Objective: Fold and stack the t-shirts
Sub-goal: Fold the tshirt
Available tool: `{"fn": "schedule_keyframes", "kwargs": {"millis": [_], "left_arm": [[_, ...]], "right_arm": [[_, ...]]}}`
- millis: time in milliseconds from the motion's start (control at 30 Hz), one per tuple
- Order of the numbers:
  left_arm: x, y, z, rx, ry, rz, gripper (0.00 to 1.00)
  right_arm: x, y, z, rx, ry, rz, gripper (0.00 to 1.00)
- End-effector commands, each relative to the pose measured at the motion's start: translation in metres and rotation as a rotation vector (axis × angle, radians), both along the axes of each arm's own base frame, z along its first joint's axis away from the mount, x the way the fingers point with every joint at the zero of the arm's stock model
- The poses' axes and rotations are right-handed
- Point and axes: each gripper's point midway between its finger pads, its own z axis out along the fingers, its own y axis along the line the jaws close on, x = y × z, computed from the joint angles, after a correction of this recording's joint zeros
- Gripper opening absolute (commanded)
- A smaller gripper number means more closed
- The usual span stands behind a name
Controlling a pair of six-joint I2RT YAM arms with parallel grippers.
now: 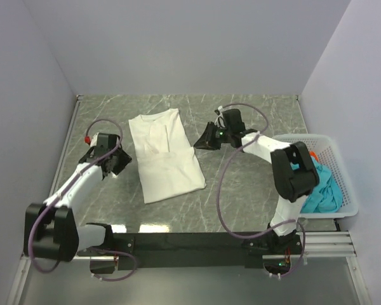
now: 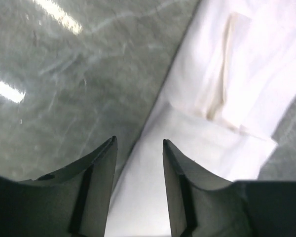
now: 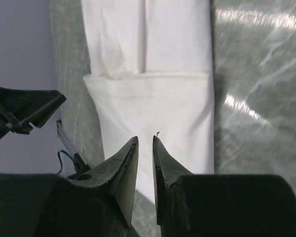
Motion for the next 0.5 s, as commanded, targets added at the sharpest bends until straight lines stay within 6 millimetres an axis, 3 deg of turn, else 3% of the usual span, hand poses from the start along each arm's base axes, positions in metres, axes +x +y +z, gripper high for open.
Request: {"fn": "schedule_keyframes", "kwargs": {"millis": [0, 67, 100, 233, 333, 467], "left_arm": [[-0.038, -0.013, 0.001, -0.022, 0.040, -0.039, 0.48], [-0.052, -0.035, 0.006, -0.065, 0.031, -0.103, 0.49], [-0.060, -0.043, 0.003, -0.080, 0.045, -0.126, 0.49], [-0.083, -0.085, 0.000, -0.153, 0.054, -0.234, 0.49], [-0.088, -0.098, -0.006, -0.171, 0.048, -0.273, 0.49], [-0.093, -0.102, -0.028, -0.174, 0.110, -0.275, 0.48]], "right_arm": [[-0.044, -0.011, 0.003, -0.037, 0.012, 0.065, 0.26], [-0.061, -0.016, 0.003, -0.050, 0.014, 0.075, 0.27], [-0.075, -0.021, -0.009, -0.065, 0.045, 0.082, 0.27], [-0.102, -0.035, -0.025, -0.113, 0.078, 0.091, 0.27], [-0.115, -0.036, -0.029, -0.117, 0.079, 0.122, 0.27], [-0.124, -0.030, -0.037, -0.117, 0.111, 0.159, 0.28]]}}
